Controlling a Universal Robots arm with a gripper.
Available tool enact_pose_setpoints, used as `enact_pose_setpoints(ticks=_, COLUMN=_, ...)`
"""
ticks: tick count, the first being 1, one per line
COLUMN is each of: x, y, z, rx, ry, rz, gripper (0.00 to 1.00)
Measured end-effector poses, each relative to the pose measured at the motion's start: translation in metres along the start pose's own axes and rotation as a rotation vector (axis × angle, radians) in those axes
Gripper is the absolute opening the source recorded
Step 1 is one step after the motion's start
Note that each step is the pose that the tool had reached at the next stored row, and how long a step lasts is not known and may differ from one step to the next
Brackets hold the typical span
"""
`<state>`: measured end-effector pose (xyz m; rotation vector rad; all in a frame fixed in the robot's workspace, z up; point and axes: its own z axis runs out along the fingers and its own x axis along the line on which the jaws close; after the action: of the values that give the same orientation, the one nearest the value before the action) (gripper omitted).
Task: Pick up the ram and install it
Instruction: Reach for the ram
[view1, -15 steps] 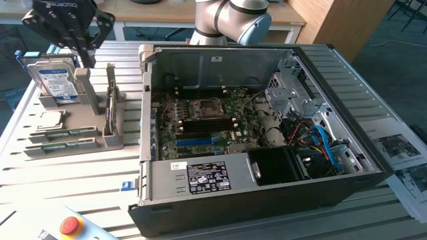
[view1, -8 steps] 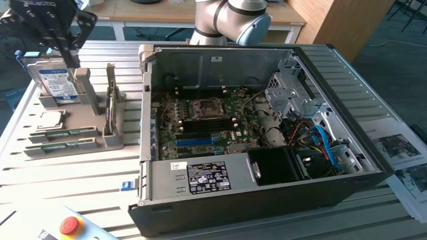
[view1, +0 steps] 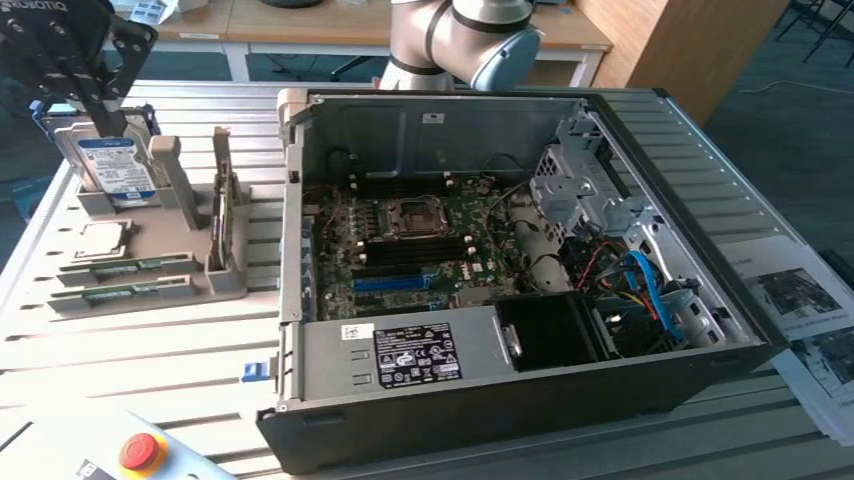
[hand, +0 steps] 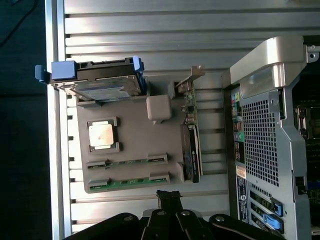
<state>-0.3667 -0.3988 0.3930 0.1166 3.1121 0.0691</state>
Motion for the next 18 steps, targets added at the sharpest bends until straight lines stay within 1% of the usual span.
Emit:
enact_pose_setpoints(ticks=3, x=0.0, y=-0.0001, z=-0.0001, rx=0.0001, ry=0.0002, rz=0.0, gripper=0.1)
enact_pose_setpoints(ticks=5, x=0.004, y=-0.0003, z=0.0, rx=0.0, ry=0.0, rz=0.0, gripper=0.1)
enact_pose_setpoints(ticks=8, x=0.013, y=-0.001, z=-0.0003, rx=0.0001, ry=0.0001, rz=0.0, gripper=0.1)
enact_pose_setpoints(ticks=10, x=0.021, y=-0.0016, z=-0.0003, rx=0.0, ry=-0.0001, rz=0.0, gripper=0.1)
enact_pose_setpoints(ticks=12, x=0.028, y=-0.0021, z=-0.0004, rx=0.0, ry=0.0001, rz=0.0, gripper=0.1)
enact_pose_setpoints(ticks=13, x=0.029, y=-0.0022, z=-0.0004, rx=0.0001, ry=0.0, rz=0.0, gripper=0.1)
enact_pose_setpoints(ticks=18, x=0.029, y=-0.0022, z=-0.0004, rx=0.0, ry=0.0, rz=0.0, gripper=0.1)
